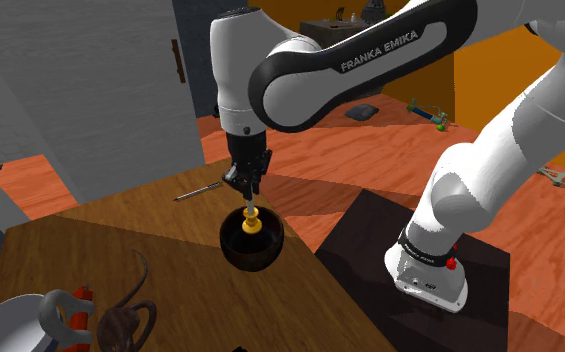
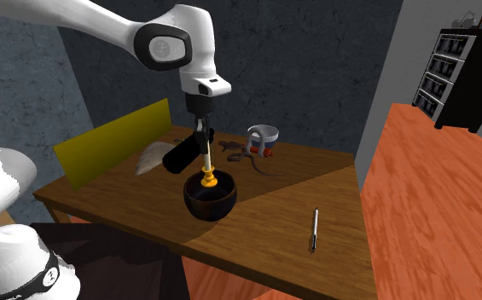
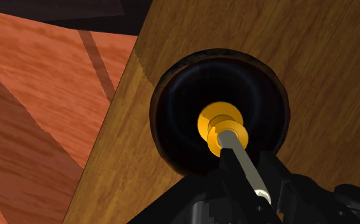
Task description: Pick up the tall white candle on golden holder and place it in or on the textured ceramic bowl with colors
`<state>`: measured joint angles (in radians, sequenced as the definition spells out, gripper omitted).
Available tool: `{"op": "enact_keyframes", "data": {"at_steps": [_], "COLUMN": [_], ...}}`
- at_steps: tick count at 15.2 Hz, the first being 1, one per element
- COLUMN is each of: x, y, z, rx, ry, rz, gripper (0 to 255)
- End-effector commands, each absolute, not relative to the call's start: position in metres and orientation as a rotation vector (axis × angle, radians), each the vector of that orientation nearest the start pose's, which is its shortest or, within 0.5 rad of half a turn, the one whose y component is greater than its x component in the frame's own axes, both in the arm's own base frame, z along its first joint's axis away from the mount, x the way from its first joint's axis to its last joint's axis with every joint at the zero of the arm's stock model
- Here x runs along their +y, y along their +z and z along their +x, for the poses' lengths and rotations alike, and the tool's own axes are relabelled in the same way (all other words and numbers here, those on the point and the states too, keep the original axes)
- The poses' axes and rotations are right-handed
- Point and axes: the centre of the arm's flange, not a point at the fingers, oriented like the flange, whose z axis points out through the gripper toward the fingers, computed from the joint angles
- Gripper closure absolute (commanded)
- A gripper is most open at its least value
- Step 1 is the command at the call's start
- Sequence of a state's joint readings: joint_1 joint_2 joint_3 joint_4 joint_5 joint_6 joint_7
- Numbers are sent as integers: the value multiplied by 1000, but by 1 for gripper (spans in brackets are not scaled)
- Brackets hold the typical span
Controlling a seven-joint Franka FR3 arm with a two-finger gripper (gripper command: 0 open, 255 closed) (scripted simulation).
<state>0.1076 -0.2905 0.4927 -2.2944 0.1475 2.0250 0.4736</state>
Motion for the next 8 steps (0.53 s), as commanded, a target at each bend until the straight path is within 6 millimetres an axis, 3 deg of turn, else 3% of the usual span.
{"op": "enact_keyframes", "data": {"at_steps": [1,7,8], "x": [277,277,277], "y": [447,447,447], "z": [376,376,376], "rx": [-68,-68,-68], "ry": [6,6,6], "rz": [-3148,-3148,-3148], "gripper": [255,255,0]}}
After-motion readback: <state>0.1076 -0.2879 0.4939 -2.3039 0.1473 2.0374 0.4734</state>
